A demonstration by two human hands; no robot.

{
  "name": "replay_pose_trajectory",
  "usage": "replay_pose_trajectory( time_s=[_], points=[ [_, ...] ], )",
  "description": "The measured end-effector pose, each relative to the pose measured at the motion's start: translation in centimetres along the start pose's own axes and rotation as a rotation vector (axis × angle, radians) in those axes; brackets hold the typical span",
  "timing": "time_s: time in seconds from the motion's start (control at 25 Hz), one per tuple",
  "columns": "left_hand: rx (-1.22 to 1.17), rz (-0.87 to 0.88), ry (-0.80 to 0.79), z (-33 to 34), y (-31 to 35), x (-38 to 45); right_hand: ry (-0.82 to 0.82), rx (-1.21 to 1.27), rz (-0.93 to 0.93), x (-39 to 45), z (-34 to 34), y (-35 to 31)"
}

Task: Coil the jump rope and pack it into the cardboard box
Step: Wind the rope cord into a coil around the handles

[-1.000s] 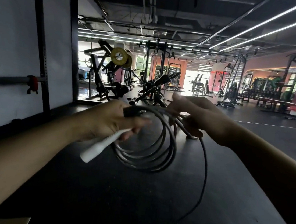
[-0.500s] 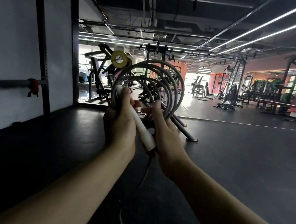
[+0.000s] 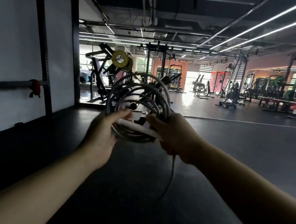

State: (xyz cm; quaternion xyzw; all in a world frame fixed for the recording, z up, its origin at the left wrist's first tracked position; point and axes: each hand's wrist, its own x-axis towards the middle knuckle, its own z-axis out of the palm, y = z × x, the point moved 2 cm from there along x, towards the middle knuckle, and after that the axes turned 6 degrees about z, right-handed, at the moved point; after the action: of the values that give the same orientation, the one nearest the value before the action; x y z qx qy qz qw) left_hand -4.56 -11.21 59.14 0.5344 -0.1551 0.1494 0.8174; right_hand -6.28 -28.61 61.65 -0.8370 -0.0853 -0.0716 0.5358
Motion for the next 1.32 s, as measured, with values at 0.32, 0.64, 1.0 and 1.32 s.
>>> replay_pose_trajectory(
  time_s=[0.32,0.64,1.0,1.32],
  points=[
    [1.007,-0.119,-0.806,2.9,7.9,1.9,-0.293,-0.901,-0.251,0.0,-2.4,-3.7],
    [0.966,0.052,-0.694,5.1,1.9,0.4,-0.231,-0.804,-0.234,0.3,-3.7,-3.3],
    [0.736,0.057,-0.549,3.1,3.6,0.7,-0.266,-0.095,-0.222,0.1,-5.6,-2.6],
    [0.152,0.076,-0.297,3.9,3.2,0.4,-0.093,0.063,-0.186,-1.6,-3.5,-2.4]
  ],
)
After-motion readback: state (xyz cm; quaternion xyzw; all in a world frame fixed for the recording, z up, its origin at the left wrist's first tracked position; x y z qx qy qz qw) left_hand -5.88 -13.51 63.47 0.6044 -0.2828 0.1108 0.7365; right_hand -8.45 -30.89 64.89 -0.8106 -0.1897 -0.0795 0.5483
